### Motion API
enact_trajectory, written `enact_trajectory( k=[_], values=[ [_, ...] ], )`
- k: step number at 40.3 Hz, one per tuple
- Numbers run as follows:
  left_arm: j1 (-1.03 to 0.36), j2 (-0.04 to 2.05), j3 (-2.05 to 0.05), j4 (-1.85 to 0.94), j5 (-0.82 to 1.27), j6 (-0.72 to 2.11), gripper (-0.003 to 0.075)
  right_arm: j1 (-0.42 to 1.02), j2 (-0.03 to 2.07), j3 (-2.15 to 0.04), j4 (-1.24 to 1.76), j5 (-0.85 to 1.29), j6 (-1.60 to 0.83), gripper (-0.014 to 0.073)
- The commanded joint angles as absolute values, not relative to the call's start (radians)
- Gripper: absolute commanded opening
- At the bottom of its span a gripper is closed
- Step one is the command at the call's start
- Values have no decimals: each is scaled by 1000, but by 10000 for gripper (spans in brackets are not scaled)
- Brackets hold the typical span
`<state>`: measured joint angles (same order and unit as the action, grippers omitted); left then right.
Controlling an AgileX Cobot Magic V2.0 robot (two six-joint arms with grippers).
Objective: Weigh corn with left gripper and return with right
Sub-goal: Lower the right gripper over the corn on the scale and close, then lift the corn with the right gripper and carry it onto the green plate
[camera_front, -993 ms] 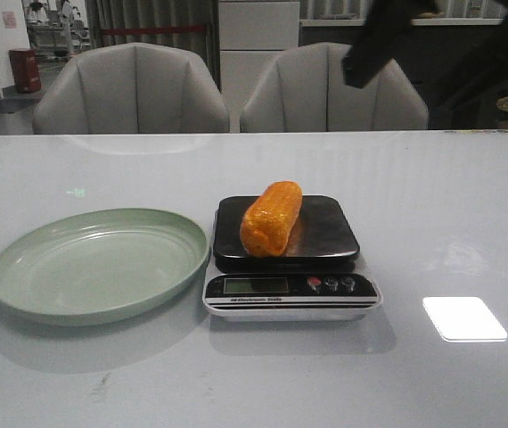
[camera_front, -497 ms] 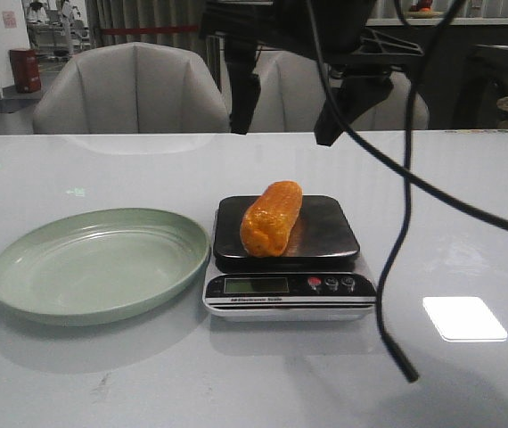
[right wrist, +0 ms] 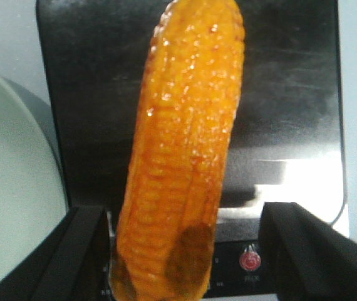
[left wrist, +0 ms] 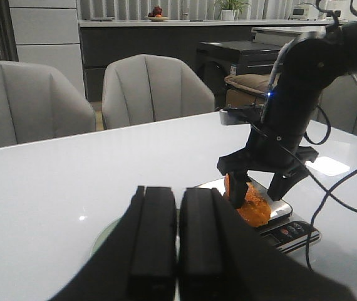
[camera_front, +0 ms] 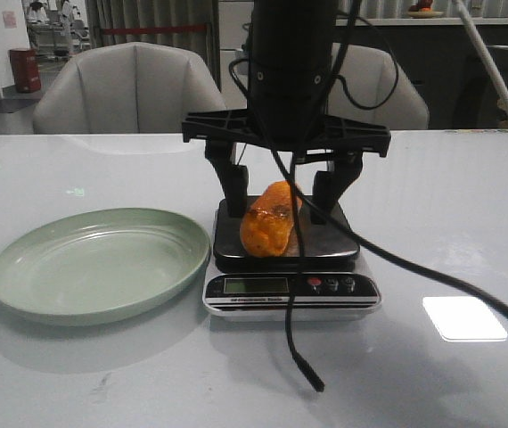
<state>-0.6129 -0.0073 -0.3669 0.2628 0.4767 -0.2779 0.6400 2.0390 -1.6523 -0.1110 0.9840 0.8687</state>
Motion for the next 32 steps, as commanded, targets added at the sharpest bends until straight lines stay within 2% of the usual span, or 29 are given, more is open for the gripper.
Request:
enact_trajectory(
  k=[1, 4, 9, 12, 20, 32],
  values=[
    [-614, -24, -393, 272, 401, -276, 132, 638, 2003, -1689, -118, 936, 882, 573],
    [-614, -24, -393, 272, 401, -276, 132, 638, 2015, -1696, -111, 926, 882, 503],
    [-614, -24, -393, 272, 401, -276, 132, 638, 2022, -1699, -99, 927, 882, 309],
    [-614, -24, -393, 272, 401, -276, 132, 638, 2022, -1701, -81, 925, 881, 239],
    [-614, -24, -393, 272, 401, -276, 132, 675, 2022, -1779, -31, 925, 792, 228],
    [-614, -24, -393, 272, 401, -276, 132, 786, 2089, -1856, 22, 808, 756, 231]
  ],
)
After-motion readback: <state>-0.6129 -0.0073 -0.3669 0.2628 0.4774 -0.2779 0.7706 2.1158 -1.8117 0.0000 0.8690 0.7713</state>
